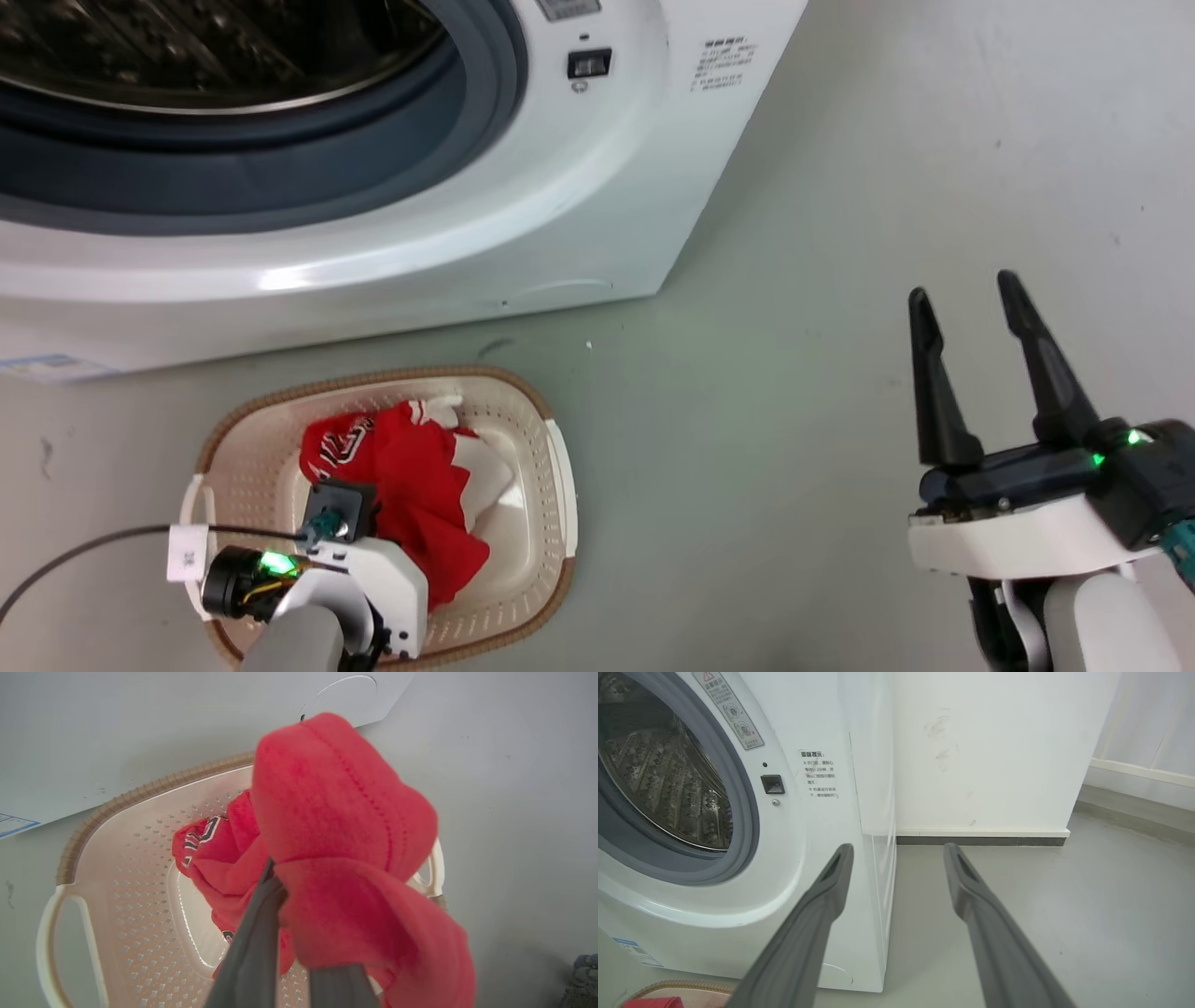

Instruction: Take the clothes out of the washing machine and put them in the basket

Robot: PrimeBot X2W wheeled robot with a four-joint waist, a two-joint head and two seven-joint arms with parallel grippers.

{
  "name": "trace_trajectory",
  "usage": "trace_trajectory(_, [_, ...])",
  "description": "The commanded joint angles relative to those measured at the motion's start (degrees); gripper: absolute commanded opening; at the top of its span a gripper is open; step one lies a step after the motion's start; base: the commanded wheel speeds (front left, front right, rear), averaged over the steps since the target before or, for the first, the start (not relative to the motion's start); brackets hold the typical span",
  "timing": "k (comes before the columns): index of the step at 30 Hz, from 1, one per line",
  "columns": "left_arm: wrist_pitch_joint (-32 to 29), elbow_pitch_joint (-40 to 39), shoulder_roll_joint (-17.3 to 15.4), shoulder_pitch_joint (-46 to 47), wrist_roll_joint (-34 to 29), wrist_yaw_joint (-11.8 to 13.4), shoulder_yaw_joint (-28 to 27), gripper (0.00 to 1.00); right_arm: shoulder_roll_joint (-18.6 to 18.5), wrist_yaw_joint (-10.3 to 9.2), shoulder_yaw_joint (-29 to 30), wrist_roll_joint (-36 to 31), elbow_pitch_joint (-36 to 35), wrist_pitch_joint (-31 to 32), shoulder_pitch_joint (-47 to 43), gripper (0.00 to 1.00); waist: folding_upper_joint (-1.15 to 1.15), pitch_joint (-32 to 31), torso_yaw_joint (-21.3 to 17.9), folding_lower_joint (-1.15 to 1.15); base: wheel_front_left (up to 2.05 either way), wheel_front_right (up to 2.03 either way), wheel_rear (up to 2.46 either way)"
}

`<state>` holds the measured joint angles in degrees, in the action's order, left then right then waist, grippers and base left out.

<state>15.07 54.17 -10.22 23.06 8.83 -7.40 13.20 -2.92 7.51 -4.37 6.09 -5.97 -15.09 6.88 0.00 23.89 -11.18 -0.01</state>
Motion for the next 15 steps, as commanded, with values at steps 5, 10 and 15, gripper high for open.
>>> trace_trajectory(5, [-0.1,9.8,-0.1,8.3,1.0,0.0,1.3,0.0,0.1,-0.05,1.1,0.5,-1.6,-0.1,3.6,1.0,0.0,10.0,-0.5,0.01,0.0,0.0,0.0])
trace_trajectory(10, [-1.8,15.6,0.2,13.9,1.5,0.0,2.4,0.0,0.1,-0.04,1.8,0.9,-2.9,-0.1,5.8,1.0,0.0,15.0,-0.6,0.01,0.0,0.0,0.0])
trace_trajectory(15, [-4.4,18.0,0.1,17.5,1.4,0.2,3.2,0.0,0.1,-0.04,2.5,1.2,-3.9,-0.1,7.3,1.0,0.0,18.2,-0.4,0.01,0.0,0.0,0.0])
